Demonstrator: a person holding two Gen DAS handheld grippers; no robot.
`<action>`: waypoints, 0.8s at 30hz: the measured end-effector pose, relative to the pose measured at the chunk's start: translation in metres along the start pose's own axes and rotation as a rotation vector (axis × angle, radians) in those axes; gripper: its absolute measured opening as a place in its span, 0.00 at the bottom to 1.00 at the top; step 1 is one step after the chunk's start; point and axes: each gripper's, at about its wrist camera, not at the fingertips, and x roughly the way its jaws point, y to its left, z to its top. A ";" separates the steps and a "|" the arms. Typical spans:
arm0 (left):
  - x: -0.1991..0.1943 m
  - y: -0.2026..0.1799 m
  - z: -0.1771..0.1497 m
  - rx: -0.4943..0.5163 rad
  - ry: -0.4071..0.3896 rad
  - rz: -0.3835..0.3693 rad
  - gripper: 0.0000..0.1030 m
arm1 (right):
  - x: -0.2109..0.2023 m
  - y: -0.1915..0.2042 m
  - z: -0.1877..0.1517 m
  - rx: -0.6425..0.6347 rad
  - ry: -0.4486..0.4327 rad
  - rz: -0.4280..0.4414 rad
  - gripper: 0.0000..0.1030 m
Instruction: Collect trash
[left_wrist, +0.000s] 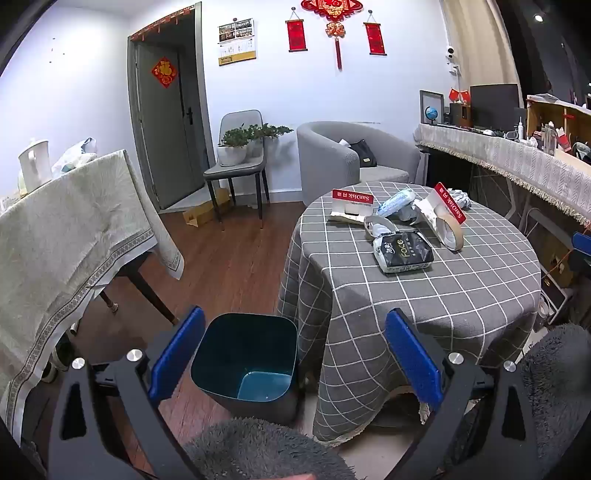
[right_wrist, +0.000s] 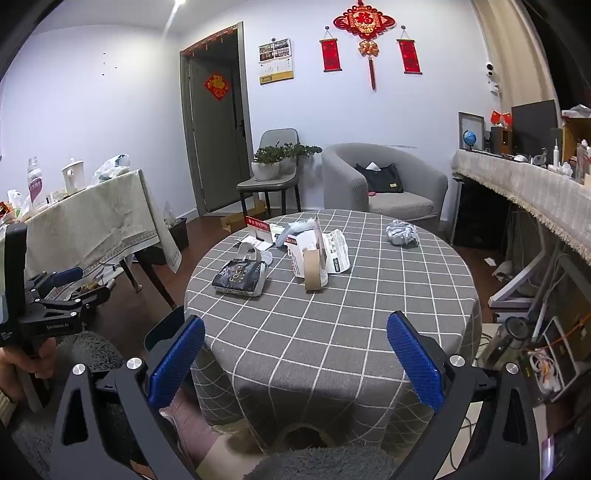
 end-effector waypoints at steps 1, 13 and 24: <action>0.000 0.000 0.000 0.001 0.001 0.001 0.97 | 0.000 0.000 0.000 0.002 -0.001 0.000 0.97; 0.000 0.000 0.000 0.002 0.002 0.001 0.97 | 0.000 0.001 0.000 0.006 0.001 0.003 0.97; 0.000 0.000 0.000 0.002 0.001 0.001 0.97 | 0.000 0.001 0.000 0.009 0.001 0.004 0.97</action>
